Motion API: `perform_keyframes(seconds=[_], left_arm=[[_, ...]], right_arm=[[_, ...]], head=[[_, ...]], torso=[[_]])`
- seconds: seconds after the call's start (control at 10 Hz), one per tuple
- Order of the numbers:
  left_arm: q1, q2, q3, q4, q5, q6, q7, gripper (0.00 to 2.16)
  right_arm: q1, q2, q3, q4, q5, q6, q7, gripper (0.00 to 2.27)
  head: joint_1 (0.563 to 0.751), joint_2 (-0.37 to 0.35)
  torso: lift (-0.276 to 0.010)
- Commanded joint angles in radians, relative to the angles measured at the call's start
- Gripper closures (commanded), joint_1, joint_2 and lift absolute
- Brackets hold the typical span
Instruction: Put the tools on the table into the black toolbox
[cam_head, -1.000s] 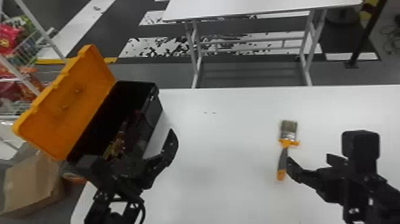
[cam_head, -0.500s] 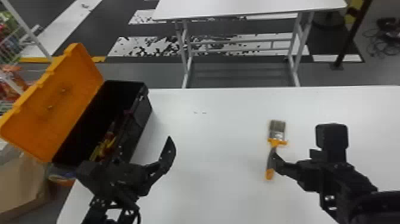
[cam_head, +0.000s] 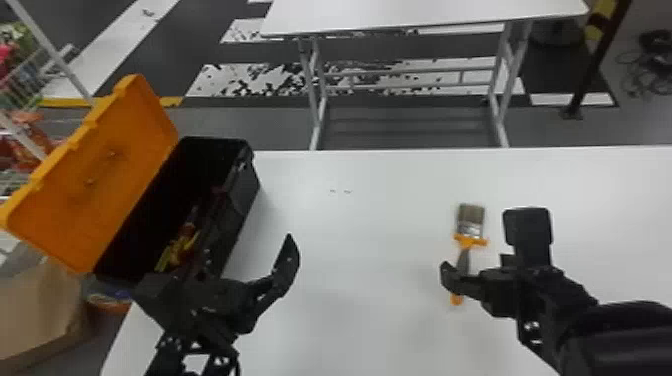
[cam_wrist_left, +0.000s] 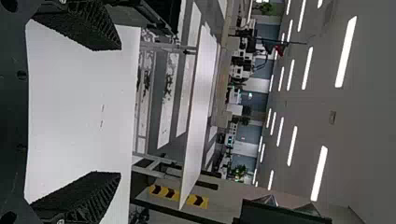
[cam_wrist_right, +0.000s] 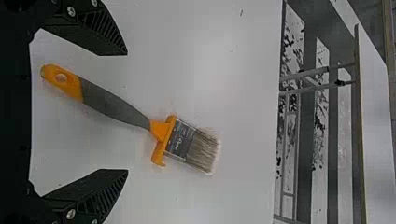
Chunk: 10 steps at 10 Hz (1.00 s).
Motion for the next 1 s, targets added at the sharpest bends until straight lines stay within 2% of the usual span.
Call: perform_keyframes(seconds=[0.0,0.7,0.9], left_arm=[[-0.003,0.0,0.0,0.003,0.0,0.002,0.0,0.03],[0.001,0.006,0.0,0.01,0.005,0.002,-0.006,0.03],[0.003,0.006,0.0,0.009,0.005,0.002,-0.006,0.03]], right_arm=[[-0.015,0.001,0.018,0.025,0.004,0.0,0.001,0.12],[-0.067,0.001,0.027,0.129,0.01,0.0,0.027,0.13],[-0.067,0.001,0.027,0.129,0.009,0.006,0.039,0.41]], head=[[0.695,0.191],[0.695,0.213],[0.695,0.215]], torso=[[-0.075],[-0.075],[-0.075]])
